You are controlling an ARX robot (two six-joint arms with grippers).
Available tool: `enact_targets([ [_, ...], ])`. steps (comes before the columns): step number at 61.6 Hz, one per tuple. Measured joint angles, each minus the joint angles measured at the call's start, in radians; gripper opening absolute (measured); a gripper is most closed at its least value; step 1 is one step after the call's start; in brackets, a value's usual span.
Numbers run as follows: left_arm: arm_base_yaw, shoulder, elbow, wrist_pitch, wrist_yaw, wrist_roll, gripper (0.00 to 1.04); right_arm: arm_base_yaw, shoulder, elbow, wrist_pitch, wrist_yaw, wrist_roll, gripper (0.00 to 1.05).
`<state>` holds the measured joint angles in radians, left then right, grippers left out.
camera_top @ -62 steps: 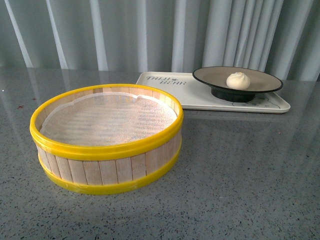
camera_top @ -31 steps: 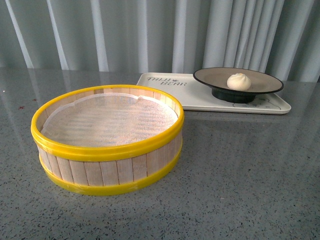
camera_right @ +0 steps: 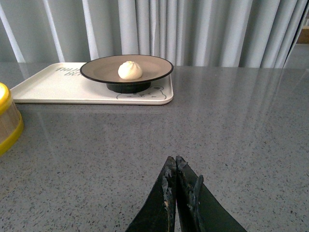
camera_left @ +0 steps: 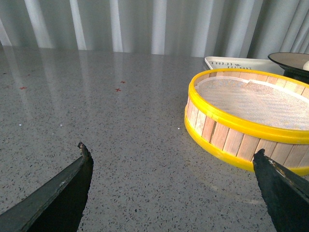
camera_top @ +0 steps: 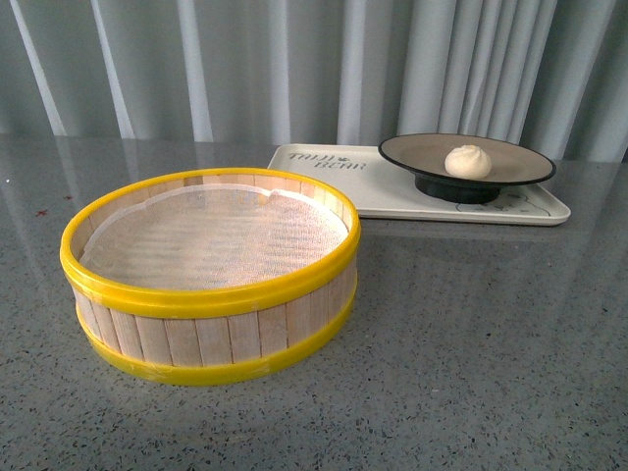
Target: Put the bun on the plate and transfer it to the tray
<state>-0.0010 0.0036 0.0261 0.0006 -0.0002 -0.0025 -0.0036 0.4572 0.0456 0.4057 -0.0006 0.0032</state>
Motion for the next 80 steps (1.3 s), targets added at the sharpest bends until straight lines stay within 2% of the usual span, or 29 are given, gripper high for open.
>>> enact_targets([
  [11,0.0,0.0,0.0,0.0,0.0,0.0,0.98,0.0,-0.064,-0.041,-0.014,0.0,0.0,0.02],
  [48,0.0,0.0,0.0,0.0,0.0,0.0,0.98,0.001,-0.275,-0.041,-0.221,0.0,0.0,0.02],
  [50,0.0,0.0,0.0,0.0,0.0,0.0,0.98,0.001,-0.293,-0.041,-0.239,0.0,0.0,0.02],
  [54,0.0,0.0,0.0,0.0,0.0,0.0,0.98,0.001,-0.414,-0.04,-0.394,0.0,-0.001,0.02],
  [67,0.0,0.0,0.0,0.0,0.0,0.0,0.98,0.001,-0.453,-0.04,-0.404,0.0,-0.001,0.02],
  [80,0.0,0.0,0.0,0.0,0.0,0.0,0.98,0.001,-0.453,-0.04,-0.405,0.0,-0.002,0.35],
])
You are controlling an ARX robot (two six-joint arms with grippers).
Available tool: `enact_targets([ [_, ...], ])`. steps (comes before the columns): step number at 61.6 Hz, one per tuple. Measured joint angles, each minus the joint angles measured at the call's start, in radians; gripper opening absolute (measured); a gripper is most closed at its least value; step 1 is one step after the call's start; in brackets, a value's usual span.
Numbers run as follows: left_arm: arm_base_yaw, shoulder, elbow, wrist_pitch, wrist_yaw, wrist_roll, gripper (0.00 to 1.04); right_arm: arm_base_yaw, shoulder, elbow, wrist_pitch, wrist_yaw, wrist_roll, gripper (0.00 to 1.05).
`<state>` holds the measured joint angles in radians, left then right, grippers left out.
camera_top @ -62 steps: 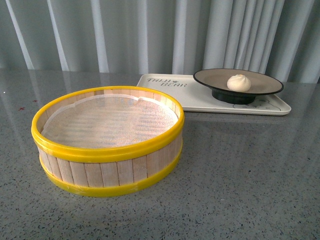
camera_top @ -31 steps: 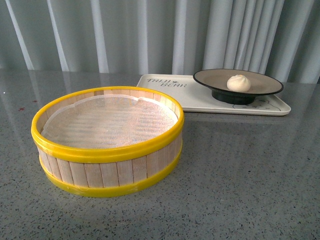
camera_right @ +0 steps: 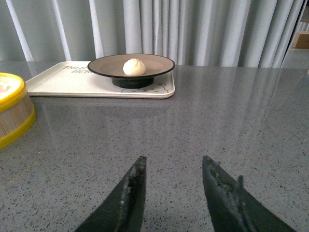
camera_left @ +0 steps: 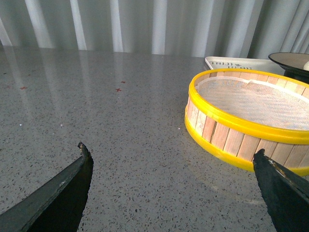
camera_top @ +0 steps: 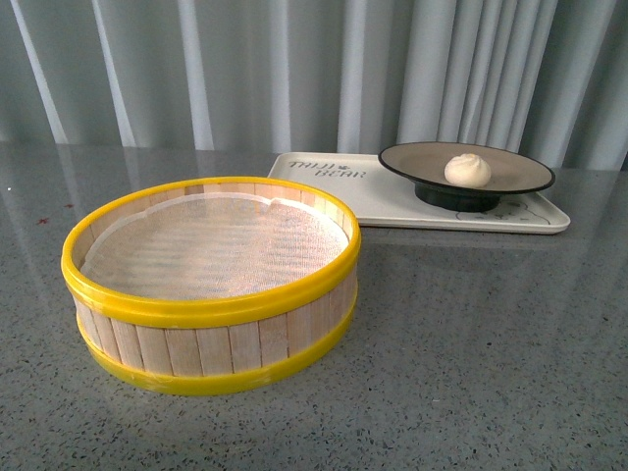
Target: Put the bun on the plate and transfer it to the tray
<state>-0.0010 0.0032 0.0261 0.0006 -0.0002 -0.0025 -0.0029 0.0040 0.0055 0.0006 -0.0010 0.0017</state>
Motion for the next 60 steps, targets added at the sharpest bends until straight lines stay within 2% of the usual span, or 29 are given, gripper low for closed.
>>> enact_targets([
  [12,0.0,0.0,0.0,0.0,0.0,0.0,0.98,0.0,0.0,0.0,0.0,0.0,0.0,0.73],
  [22,0.0,0.0,0.0,0.0,0.0,0.0,0.98,0.0,0.0,0.0,0.0,0.0,0.001,0.98],
  [26,0.0,0.0,0.0,0.0,0.0,0.0,0.98,0.0,0.0,0.0,0.0,0.0,0.0,0.95],
  [60,0.0,0.0,0.0,0.0,0.0,0.0,0.98,0.0,0.0,0.0,0.0,0.0,0.001,0.96],
])
